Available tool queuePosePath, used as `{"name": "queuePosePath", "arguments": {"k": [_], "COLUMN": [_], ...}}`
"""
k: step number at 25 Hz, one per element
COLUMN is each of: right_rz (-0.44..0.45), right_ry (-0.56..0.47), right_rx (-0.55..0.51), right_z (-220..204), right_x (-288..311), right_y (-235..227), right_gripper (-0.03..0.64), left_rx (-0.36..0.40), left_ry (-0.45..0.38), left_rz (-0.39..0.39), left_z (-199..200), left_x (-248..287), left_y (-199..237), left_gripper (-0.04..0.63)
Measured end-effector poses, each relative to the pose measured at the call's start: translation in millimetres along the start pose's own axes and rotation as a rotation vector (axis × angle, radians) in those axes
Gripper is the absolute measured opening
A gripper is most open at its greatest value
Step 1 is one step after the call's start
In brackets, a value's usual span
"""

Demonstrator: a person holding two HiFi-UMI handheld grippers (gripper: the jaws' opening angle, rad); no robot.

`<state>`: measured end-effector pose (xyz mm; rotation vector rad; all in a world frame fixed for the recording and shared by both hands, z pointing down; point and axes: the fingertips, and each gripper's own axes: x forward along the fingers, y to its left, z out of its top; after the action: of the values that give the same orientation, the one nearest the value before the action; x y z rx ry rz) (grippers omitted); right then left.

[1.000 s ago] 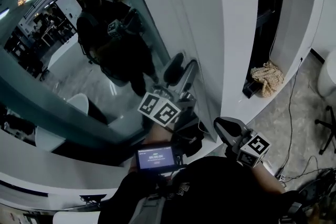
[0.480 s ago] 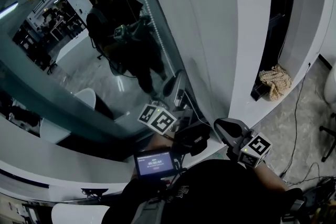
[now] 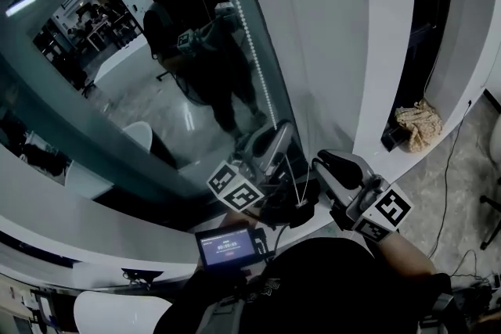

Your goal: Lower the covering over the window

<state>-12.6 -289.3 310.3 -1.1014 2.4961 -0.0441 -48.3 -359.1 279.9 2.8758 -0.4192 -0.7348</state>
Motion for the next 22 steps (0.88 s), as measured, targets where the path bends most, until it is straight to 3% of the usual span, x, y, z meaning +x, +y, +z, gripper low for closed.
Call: {"name": "queuePosePath", "arguments": {"k": [4, 7, 13, 14, 15, 16, 19, 22], "right_rz": [-0.012, -0.008, 0.040, 0.049, 0.058, 0.063, 0.082, 0.110], "right_ry": [-0.145, -0.158, -0.172, -0.169, -0.170, -0.172, -0.155, -0.129], "right_rx": [-0.053, -0.037, -0.022, -0.024, -0.038, -0.069, -0.189, -0.209], "right_z": [81, 114, 147, 150, 152, 153, 146, 142], "right_x": [52, 93, 140, 145, 149, 150, 149, 143], "right_y": [20, 29, 35, 36, 37, 40, 50, 51], "right_gripper": [0.083, 0.160, 0.161, 0.140, 0.031, 0.014, 0.015, 0.012], "left_rx": [-0.011, -0.009, -0.011, -0.011, -0.011, -0.011, -0.012, -0.002], "left_ry": [0.010, 0.017, 0.042, 0.045, 0.049, 0.055, 0.077, 0.094], "left_rz": [-0.004, -0.009, -0.021, -0.022, -0.021, -0.020, -0.016, 0.017], "left_z": [-5, -6, -8, -9, -10, -11, -18, -25], "left_x": [-16, -27, -39, -41, -43, -45, -54, -62], "left_y": [-12, -20, -28, -28, -28, -28, -28, -23], "left_gripper": [0.000, 0.000, 0.000, 0.000, 0.000, 0.000, 0.000, 0.000]}}
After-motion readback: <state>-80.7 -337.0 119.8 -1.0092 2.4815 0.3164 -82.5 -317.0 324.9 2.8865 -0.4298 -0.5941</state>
